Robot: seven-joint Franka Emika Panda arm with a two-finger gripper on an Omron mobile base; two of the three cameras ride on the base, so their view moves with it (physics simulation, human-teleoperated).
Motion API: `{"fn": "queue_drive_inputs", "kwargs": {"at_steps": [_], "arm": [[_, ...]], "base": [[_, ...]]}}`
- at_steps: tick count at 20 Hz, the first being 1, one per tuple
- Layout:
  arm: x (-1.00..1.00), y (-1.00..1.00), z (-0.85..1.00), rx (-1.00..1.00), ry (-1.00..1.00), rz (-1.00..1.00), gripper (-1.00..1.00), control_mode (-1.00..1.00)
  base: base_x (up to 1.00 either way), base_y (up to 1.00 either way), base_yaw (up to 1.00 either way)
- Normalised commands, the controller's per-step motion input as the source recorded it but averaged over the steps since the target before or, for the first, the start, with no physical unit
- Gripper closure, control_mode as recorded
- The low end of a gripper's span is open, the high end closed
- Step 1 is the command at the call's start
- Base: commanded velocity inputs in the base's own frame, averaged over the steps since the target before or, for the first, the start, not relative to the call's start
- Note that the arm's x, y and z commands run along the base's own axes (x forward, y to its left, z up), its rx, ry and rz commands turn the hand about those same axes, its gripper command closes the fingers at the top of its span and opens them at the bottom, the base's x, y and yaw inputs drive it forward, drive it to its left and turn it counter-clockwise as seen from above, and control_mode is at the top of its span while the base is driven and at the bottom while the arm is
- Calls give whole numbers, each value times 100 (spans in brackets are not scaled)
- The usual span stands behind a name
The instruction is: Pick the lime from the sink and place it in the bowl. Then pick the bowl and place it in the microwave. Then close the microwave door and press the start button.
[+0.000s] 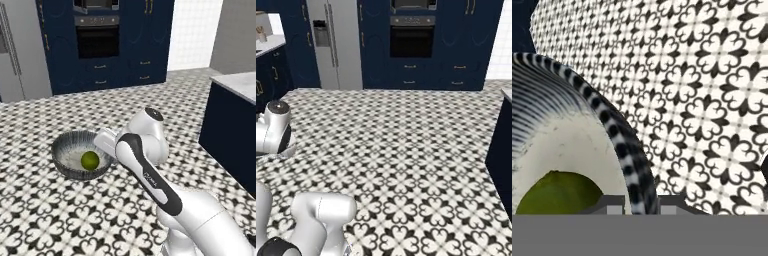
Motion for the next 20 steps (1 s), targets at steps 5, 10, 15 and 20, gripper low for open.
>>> {"fn": "queue_drive_inputs", "kwargs": {"at_steps": [5,10,15,20], "arm": [[0,0,0,0,0,0,100,100],[0,0,0,0,0,0,100,100],[0,0,0,0,0,0,100,100],[0,0,0,0,0,0,100,100]], "base": [[100,-40,-31],[100,-14,-18],[100,-9,-7],[100,-32,1]]}}
